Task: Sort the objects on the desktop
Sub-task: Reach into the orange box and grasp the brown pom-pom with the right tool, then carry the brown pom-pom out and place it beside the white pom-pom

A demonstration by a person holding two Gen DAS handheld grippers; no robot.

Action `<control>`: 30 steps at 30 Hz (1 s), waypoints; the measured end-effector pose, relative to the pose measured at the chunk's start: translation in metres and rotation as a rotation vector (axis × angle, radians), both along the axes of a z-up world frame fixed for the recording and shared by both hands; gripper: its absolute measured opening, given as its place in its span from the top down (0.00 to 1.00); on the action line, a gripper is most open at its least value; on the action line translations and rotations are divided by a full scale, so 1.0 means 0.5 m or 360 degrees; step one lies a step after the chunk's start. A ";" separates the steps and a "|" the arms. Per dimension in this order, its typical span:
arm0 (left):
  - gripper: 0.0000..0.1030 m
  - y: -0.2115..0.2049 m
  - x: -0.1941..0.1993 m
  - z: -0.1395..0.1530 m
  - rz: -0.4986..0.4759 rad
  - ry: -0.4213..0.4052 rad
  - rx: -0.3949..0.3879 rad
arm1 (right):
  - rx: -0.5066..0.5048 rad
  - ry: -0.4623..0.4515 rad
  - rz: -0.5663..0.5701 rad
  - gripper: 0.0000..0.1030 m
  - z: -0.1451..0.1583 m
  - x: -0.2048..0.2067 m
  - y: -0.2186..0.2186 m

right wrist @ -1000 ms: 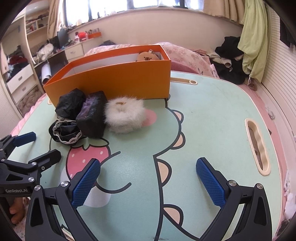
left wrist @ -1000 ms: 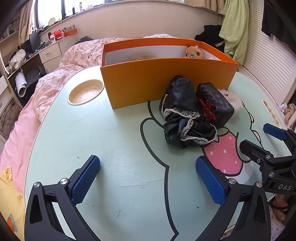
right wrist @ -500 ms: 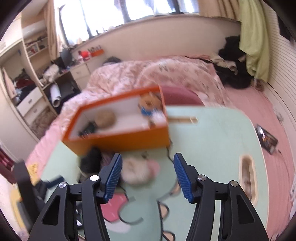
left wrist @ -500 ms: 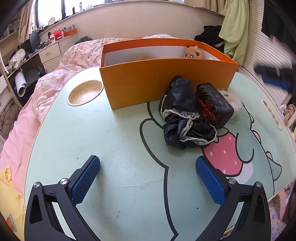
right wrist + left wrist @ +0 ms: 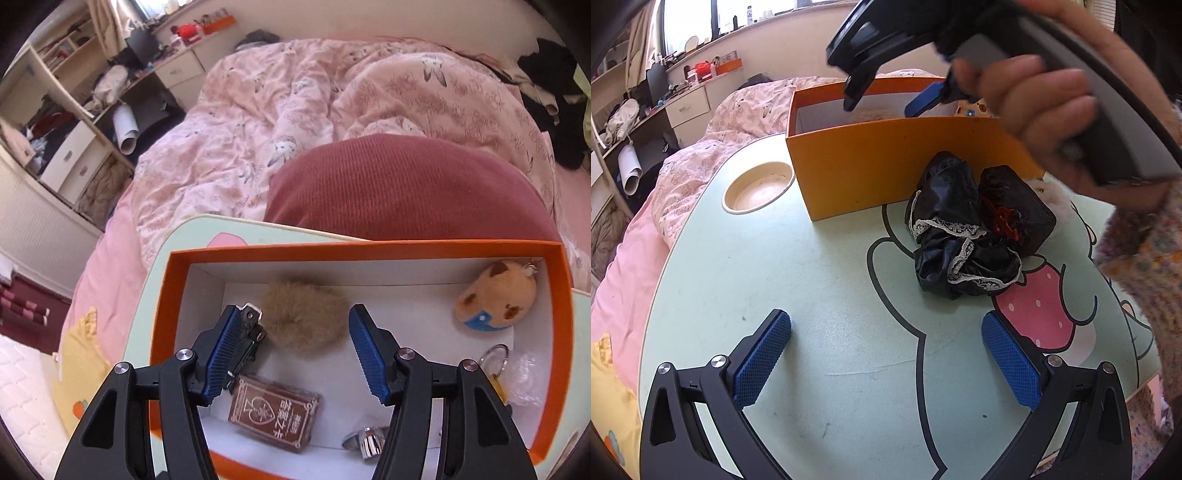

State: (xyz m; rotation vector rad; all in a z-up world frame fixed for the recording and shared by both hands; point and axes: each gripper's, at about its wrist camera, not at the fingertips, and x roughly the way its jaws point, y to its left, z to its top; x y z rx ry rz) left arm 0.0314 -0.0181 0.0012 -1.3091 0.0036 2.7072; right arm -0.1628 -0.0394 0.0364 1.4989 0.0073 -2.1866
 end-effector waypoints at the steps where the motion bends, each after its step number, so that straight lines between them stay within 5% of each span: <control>1: 0.00 0.000 0.000 0.000 -0.0004 0.0003 0.0001 | 0.0001 -0.0024 0.0024 0.42 -0.008 -0.007 -0.004; 3: 0.00 0.000 0.000 0.000 -0.0011 0.0006 0.0003 | 0.0040 -0.0064 -0.0013 0.46 -0.029 -0.020 -0.008; 5: 0.00 -0.002 0.000 0.000 -0.0015 0.0005 0.0012 | 0.0066 -0.0045 -0.0038 0.60 -0.031 -0.013 -0.007; 10: 0.00 -0.004 0.004 0.000 -0.0023 0.0013 0.0012 | -0.0053 -0.0045 -0.0117 0.61 -0.011 -0.003 0.041; 16: 0.00 -0.003 0.005 0.001 -0.0031 0.0015 0.0011 | -0.0252 0.0248 -0.0125 0.61 0.117 0.096 0.133; 20: 0.00 -0.002 0.005 0.002 -0.0034 0.0016 0.0011 | -0.0238 0.0458 -0.0114 0.60 0.171 0.214 0.205; 25: 0.00 -0.003 0.005 0.002 -0.0038 0.0015 0.0010 | -0.0044 0.0563 -0.0203 0.60 0.124 0.312 0.290; 30: 0.00 -0.002 0.007 0.004 -0.0040 0.0015 0.0009 | 0.0009 0.0426 -0.0327 0.58 0.038 0.304 0.346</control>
